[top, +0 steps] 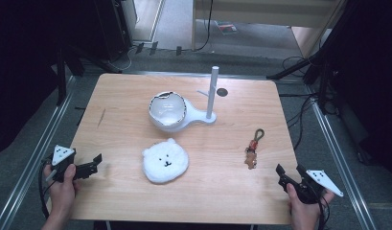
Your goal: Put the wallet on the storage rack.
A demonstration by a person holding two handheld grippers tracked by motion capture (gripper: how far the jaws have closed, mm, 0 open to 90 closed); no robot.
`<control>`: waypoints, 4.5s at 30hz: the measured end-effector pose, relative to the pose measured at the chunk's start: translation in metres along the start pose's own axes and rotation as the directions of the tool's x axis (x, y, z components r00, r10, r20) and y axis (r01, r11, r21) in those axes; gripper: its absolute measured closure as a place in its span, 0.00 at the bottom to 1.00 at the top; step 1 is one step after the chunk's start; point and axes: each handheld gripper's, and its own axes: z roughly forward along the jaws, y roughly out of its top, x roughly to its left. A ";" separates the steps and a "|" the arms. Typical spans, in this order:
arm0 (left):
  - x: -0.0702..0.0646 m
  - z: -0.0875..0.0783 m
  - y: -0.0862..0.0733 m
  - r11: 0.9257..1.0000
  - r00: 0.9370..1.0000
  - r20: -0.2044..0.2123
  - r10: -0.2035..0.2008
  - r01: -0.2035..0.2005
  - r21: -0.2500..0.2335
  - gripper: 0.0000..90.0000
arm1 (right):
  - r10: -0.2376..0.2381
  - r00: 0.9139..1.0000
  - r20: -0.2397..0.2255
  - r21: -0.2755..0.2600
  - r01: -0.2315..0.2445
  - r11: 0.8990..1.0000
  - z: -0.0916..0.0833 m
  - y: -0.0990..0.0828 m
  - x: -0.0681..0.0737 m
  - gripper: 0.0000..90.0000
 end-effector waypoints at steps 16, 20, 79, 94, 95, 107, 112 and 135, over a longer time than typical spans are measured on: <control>-0.001 -0.001 -0.001 1.000 1.000 0.007 0.010 -0.010 -0.002 0.00 | -0.070 0.996 -0.054 0.031 0.072 0.997 0.003 0.010 0.040 0.20; -0.001 -0.001 -0.001 1.000 1.000 0.007 0.012 -0.012 -0.001 0.00 | -0.082 0.993 -0.081 0.042 0.085 0.995 0.006 0.011 0.052 0.20; -0.002 -0.001 -0.001 1.000 1.000 0.004 0.019 -0.019 0.002 0.00 | -0.128 0.962 -0.240 0.169 0.171 0.971 0.041 0.008 0.152 0.26; -0.002 -0.001 -0.001 1.000 1.000 0.004 0.019 -0.019 -0.001 0.00 | -0.127 0.947 -0.296 0.204 0.193 0.960 0.057 0.010 0.176 0.28; -0.002 -0.001 -0.001 1.000 1.000 0.003 0.018 -0.018 -0.001 0.00 | -0.129 0.945 -0.301 0.213 0.199 0.957 0.059 0.010 0.178 0.28; -0.002 -0.001 -0.001 1.000 1.000 0.006 0.018 -0.018 0.000 0.00 | -0.124 0.933 -0.338 0.260 0.219 0.940 0.079 0.004 0.202 0.28; -0.002 -0.001 -0.001 1.000 1.000 0.007 0.017 -0.017 0.000 0.00 | -0.122 0.927 -0.354 0.266 0.225 0.937 0.085 0.003 0.210 0.27; -0.002 -0.001 -0.001 1.000 1.000 0.010 0.014 -0.014 0.001 0.00 | -0.086 0.907 -0.413 0.314 0.230 0.921 0.107 0.003 0.237 0.19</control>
